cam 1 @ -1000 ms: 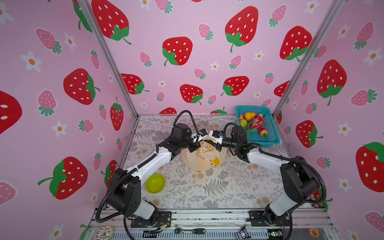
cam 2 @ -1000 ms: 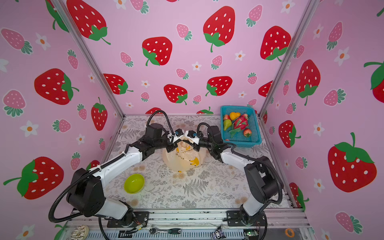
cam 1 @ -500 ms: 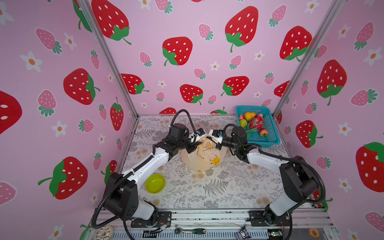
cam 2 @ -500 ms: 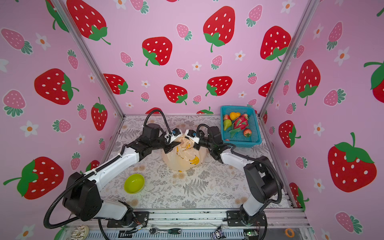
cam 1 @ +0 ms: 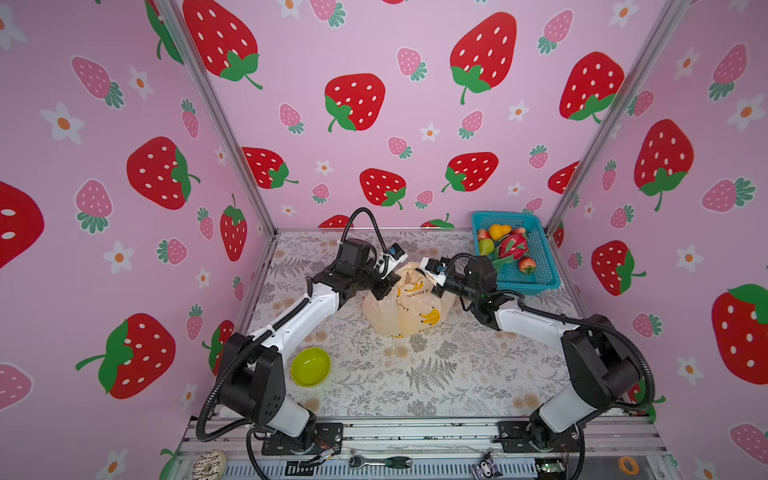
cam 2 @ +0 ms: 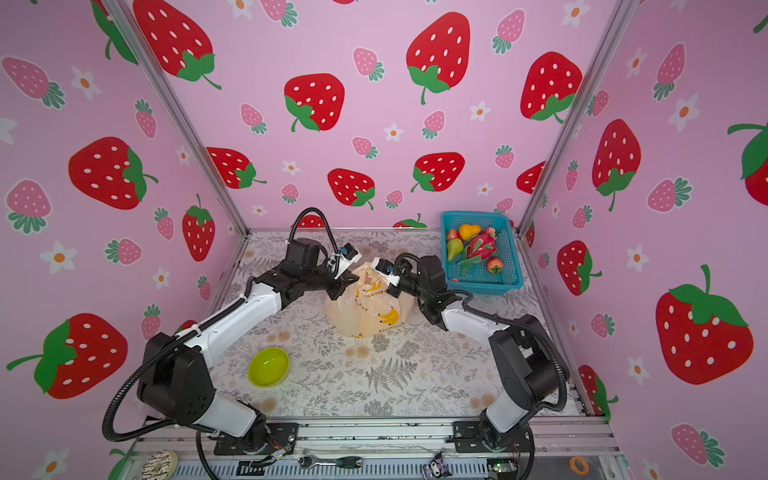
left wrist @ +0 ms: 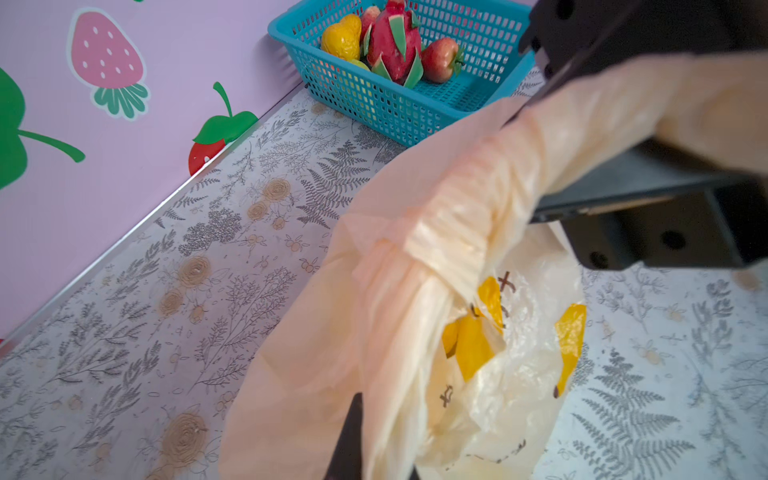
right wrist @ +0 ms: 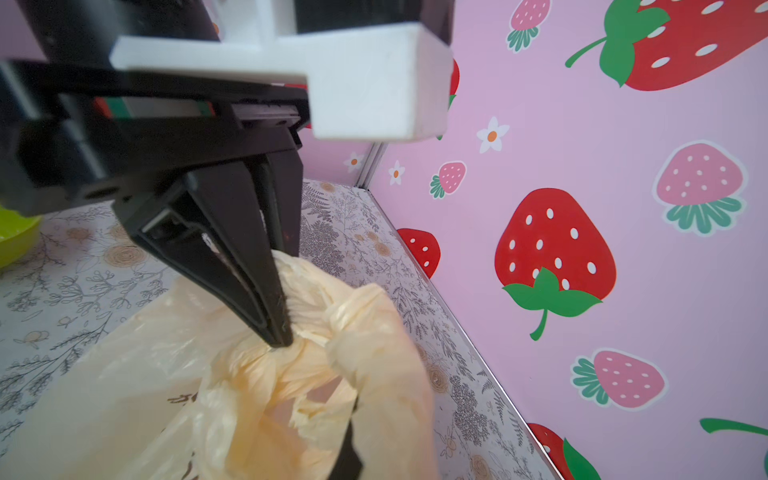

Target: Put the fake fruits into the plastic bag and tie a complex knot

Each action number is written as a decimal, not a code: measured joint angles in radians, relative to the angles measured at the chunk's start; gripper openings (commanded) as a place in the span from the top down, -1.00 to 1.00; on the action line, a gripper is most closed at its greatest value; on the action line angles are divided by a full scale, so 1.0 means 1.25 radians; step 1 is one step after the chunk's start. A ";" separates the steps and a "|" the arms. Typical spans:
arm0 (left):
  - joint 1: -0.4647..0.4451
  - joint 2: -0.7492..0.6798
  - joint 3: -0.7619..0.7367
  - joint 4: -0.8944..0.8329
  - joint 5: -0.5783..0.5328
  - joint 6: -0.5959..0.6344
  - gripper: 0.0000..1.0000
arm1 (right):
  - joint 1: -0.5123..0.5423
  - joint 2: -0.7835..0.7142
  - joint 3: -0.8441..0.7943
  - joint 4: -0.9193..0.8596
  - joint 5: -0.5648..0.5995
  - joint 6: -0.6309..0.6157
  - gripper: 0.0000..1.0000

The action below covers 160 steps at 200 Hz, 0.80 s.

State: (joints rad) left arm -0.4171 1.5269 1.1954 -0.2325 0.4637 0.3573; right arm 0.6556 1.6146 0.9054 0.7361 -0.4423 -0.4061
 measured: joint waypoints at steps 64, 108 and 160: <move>-0.056 -0.088 -0.118 0.158 0.050 -0.214 0.87 | 0.036 0.001 -0.041 0.143 0.115 0.035 1.00; -0.112 -0.102 -0.168 0.256 -0.002 -0.296 0.82 | 0.039 0.017 -0.090 0.247 0.130 0.113 1.00; -0.150 -0.100 -0.198 0.319 -0.041 -0.341 0.80 | 0.043 0.038 -0.138 0.327 0.129 0.176 0.92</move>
State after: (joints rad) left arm -0.6048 1.4014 0.9482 0.1665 0.4122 -0.0696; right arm 0.7097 1.6615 0.7326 1.1450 -0.2813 -0.1856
